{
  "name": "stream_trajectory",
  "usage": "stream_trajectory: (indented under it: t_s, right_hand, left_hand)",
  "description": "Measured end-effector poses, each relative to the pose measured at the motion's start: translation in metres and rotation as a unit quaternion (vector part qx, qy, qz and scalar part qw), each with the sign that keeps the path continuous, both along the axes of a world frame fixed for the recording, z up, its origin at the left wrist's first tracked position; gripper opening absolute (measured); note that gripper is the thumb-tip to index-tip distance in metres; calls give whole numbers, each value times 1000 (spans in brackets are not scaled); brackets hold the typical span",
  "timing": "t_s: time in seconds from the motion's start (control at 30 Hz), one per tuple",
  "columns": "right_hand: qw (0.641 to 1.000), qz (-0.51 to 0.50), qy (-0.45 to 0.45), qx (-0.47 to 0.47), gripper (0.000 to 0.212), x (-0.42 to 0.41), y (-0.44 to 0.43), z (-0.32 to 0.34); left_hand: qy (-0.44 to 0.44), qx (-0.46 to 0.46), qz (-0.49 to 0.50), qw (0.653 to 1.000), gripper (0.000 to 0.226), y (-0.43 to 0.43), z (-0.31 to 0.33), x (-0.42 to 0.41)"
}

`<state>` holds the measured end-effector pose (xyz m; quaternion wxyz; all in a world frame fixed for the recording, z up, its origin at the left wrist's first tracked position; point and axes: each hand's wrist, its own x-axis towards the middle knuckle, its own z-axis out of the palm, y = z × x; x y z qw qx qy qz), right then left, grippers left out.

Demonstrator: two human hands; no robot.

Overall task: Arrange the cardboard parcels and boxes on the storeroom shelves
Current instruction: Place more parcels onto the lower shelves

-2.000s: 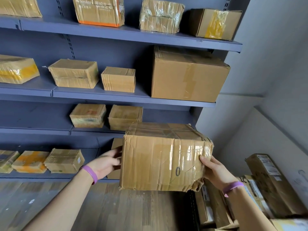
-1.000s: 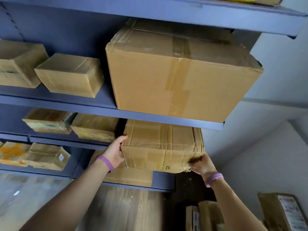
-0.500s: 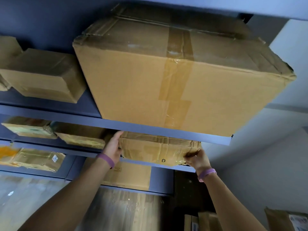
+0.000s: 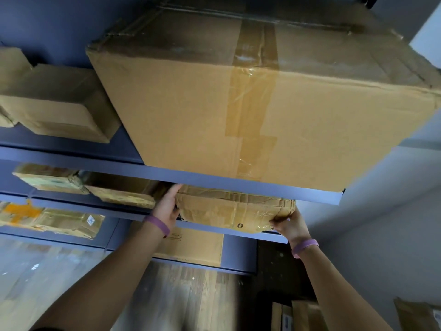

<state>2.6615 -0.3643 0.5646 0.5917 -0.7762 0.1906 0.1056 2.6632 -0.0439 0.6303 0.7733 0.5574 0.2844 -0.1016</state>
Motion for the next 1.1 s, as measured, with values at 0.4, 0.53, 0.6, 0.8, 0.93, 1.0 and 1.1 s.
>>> stream_trajectory:
  t_s: [0.4, 0.53, 0.6, 0.8, 0.93, 1.0, 1.1]
  right_hand:
    - [973, 56, 203, -91, 40, -67, 51, 34]
    - [973, 155, 168, -40, 40, -78, 112, 67]
    - [974, 171, 149, -2, 38, -82, 149, 93]
    - [960, 265, 89, 28, 43, -91, 270, 150]
    - [949, 308, 40, 55, 42, -118, 360, 180]
    - [942, 325, 26, 79, 34, -138, 408, 195]
    - [926, 355, 27, 121, 40, -173, 484, 211]
  left_hand:
    - [126, 32, 1, 992, 33, -5, 21, -63]
    - [113, 33, -30, 993, 43, 11, 34, -92]
    - [95, 38, -43, 994, 47, 27, 45, -108]
    - [48, 68, 14, 996, 44, 119, 81, -158]
    - [6, 60, 112, 992, 46, 201, 109, -207]
    - [-22, 41, 174, 984, 46, 243, 123, -238]
    - [-55, 29, 245, 968, 42, 304, 147, -290]
